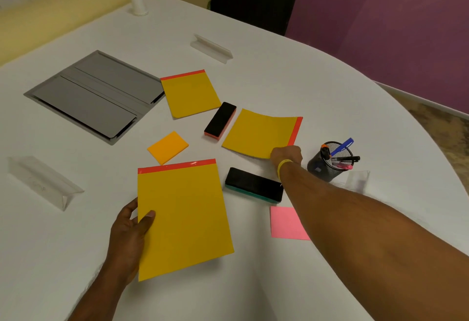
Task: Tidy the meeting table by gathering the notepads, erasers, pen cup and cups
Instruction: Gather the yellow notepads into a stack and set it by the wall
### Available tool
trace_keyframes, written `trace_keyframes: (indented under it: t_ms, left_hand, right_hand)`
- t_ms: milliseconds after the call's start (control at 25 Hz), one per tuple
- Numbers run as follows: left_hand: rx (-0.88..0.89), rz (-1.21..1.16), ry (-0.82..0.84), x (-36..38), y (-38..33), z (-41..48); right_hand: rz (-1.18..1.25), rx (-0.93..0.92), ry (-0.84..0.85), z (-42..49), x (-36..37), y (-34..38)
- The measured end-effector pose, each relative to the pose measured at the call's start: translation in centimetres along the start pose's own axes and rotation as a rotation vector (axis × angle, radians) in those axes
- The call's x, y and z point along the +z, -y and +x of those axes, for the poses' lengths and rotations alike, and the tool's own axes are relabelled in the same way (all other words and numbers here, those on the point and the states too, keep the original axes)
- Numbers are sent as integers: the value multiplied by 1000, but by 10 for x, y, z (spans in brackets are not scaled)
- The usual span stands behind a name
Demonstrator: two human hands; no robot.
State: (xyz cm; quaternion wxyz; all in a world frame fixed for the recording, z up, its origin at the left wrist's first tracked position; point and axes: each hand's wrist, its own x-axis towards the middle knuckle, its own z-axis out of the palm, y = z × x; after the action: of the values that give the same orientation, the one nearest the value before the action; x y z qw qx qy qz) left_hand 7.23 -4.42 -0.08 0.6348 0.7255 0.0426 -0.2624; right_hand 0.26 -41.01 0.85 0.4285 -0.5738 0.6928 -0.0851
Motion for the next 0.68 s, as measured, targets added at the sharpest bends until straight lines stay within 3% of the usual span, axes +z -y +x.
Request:
trace_keyframes:
  t_ms: [160,320,440,560,680]
  left_hand:
    - [1,8,4,-4,-1,-8]
    - [18,-7,4,-16,-9,-27]
    - [16,-41,17,-25,-16,-45]
    - [-3,-65,12,-36,-20,-68]
    - [-46,-112,43,-49,-23,-94]
  right_hand:
    - [132,-260,-206,-25,-17,27]
    - [237,-577,-241,-75,-62,58]
    - [414,-710,-72,-120,-101,65]
    - [602,-640,197,-165,-131,51]
    - [621,-530,484,-203,-150,18]
